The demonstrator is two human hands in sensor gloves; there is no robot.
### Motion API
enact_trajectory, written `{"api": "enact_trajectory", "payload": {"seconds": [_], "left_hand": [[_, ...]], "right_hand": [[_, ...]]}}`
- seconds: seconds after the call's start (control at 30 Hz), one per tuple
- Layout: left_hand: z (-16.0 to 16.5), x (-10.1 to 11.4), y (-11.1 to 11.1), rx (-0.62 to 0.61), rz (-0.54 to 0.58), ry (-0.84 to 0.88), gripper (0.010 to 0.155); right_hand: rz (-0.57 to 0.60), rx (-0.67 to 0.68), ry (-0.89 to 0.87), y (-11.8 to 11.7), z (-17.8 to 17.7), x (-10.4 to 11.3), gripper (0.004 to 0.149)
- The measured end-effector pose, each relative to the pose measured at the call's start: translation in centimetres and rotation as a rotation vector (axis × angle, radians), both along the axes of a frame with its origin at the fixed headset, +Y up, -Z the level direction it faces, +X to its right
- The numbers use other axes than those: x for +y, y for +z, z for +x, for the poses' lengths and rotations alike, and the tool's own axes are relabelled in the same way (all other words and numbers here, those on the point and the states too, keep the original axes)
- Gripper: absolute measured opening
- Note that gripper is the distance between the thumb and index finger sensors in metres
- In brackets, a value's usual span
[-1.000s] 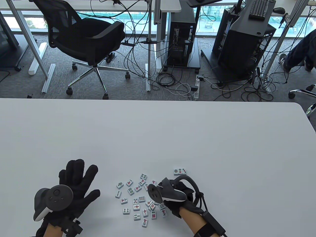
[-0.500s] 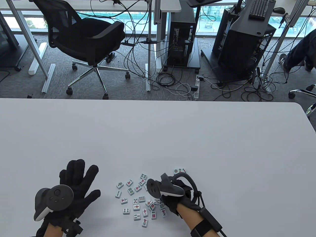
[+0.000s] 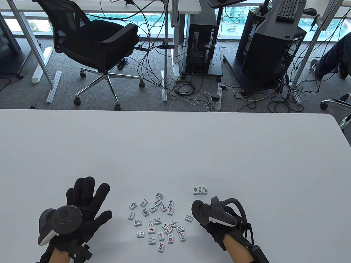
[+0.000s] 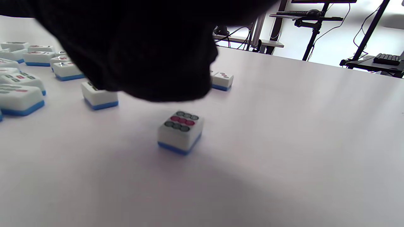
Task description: Mahjong suit sorting
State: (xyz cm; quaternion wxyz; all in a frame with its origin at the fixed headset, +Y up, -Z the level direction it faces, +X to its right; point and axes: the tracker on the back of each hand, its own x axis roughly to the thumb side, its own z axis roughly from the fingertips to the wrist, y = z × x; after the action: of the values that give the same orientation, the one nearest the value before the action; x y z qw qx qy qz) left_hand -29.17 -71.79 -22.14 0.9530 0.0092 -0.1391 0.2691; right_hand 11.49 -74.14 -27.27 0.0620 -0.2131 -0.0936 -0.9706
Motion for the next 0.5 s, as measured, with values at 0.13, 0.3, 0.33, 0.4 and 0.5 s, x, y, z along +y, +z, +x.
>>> {"api": "enact_trajectory", "payload": {"seconds": [0.13,0.3,0.33,0.4,0.5], "left_hand": [[0.1,-0.1,0.0,0.0,-0.006,-0.01,0.08],[0.0,0.0,0.0,0.004,-0.005,-0.008,0.08],[0.0,0.0,0.0,0.004,-0.005,-0.008,0.08],[0.0,0.0,0.0,0.005,-0.005,-0.007,0.08],[0.0,0.0,0.0,0.004,-0.003,-0.005,0.08]], "right_hand": [[0.02,0.027,0.026,0.4,-0.1,-0.9,0.058],[0.037,0.043,0.039,0.5,-0.5,-1.4,0.058],[0.038,0.044,0.051,0.5,-0.6,-1.5,0.058],[0.039,0.047,0.081,0.5,-0.6,-1.8,0.058],[0.043,0.049,0.106,0.6,-0.7,-2.0,0.058]]}}
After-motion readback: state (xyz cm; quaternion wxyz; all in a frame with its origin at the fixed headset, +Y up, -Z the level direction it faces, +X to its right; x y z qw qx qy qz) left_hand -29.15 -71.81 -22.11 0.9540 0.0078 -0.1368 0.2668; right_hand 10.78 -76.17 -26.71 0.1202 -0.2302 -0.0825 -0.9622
